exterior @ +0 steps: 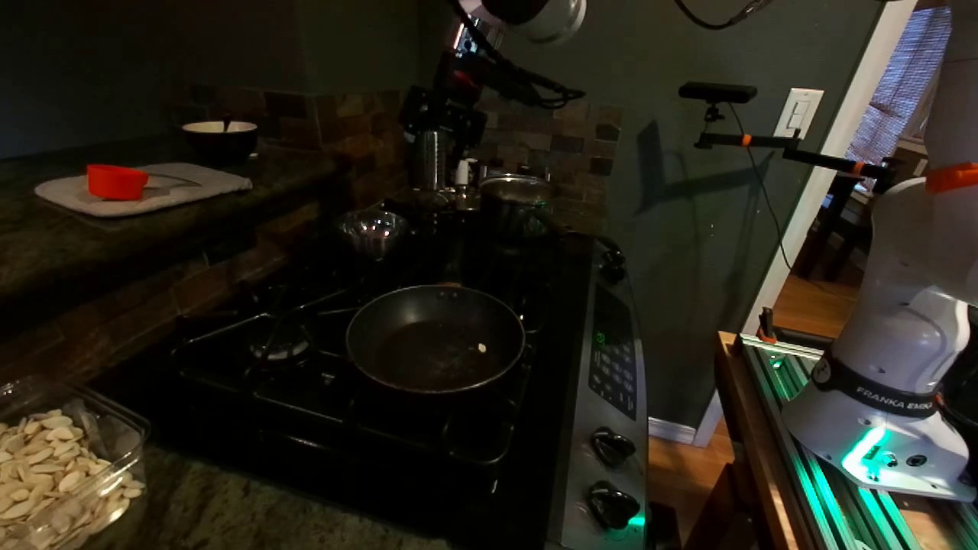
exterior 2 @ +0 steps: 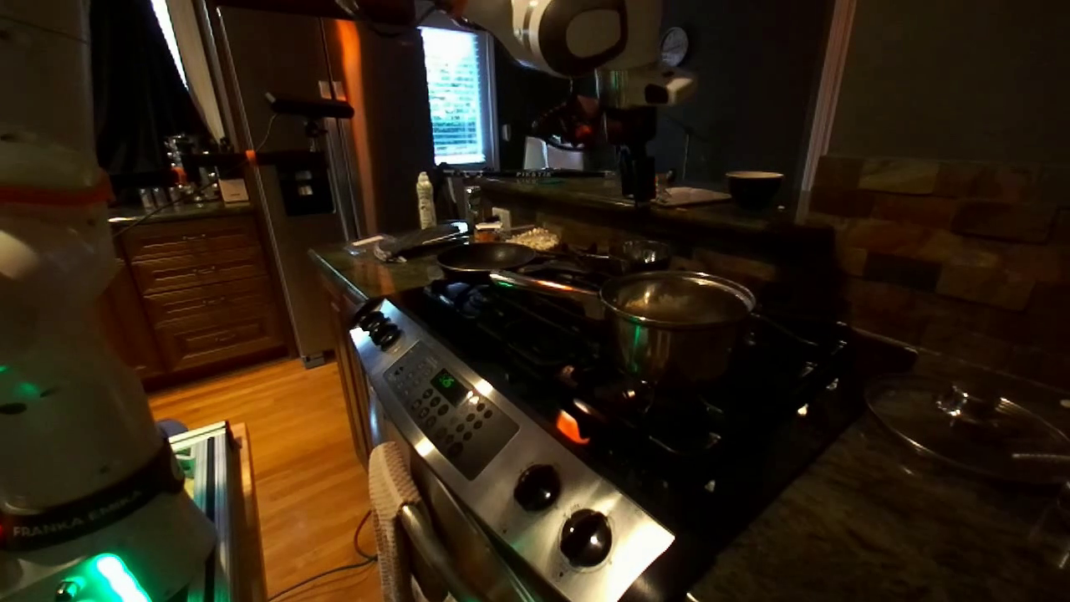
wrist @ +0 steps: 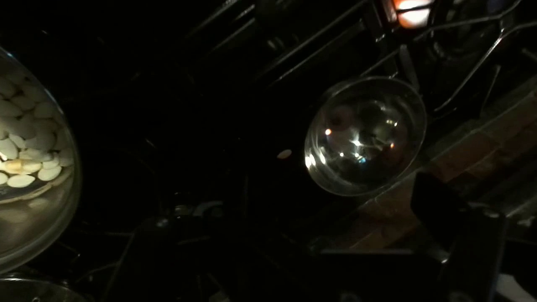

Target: Move the silver bowl to the right.

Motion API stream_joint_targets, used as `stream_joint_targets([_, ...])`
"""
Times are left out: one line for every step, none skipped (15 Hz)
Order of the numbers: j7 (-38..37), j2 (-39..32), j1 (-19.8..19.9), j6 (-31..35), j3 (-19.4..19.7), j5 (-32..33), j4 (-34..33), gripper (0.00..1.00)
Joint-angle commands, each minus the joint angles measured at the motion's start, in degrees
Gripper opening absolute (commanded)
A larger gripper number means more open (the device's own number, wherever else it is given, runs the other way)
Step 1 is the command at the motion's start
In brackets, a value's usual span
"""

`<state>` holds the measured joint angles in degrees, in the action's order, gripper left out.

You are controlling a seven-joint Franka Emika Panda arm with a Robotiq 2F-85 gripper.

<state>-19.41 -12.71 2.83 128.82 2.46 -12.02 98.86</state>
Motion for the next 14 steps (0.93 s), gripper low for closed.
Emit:
stream_joint_targets([-4.77, -5.42, -0.97, 5.19, 0.76, 0.51, -2.58, 1.00])
stream_joint_targets([-5.44, -6.55, -1.16, 7.06, 1.06, 1.12, -2.46, 1.00])
stream_joint_targets([-6.30, -7.40, -1.52, 8.52, 1.33, 1.84, -2.53, 1.00])
stream_joint_targets([-6.72, -8.37, -1.45, 8.59, 1.44, 1.54, -2.85, 1.00])
stream_joint_targets([-7.43, -9.30, -1.60, 9.07, 1.60, 1.45, -2.96, 1.00])
stream_joint_targets([-7.76, -10.00, -1.66, 8.94, 1.58, 1.05, -3.11, 1.00])
stream_joint_targets([-8.36, -10.63, -1.93, 9.19, 1.62, 1.15, -3.03, 1.00])
stream_joint_targets([-8.43, -11.09, -2.01, 9.09, 1.47, 0.93, -2.98, 1.00])
stream_joint_targets([-8.94, -11.58, -2.22, 9.14, 1.48, 0.96, -2.99, 1.00])
stream_joint_targets([-9.07, -12.02, -2.33, 9.14, 1.49, 0.92, -3.02, 1.00])
stream_joint_targets([-9.04, -12.22, -2.42, 9.01, 1.32, 0.64, -2.97, 0.90])
stream_joint_targets([-9.10, -12.51, -2.65, 9.33, 1.38, 0.80, -2.96, 0.74])
stream_joint_targets([-9.19, -12.69, -2.85, 9.42, 1.41, 0.87, -2.90, 0.68])
stream_joint_targets([-9.37, -12.92, -3.10, 9.65, 1.52, 1.09, -2.86, 0.57])
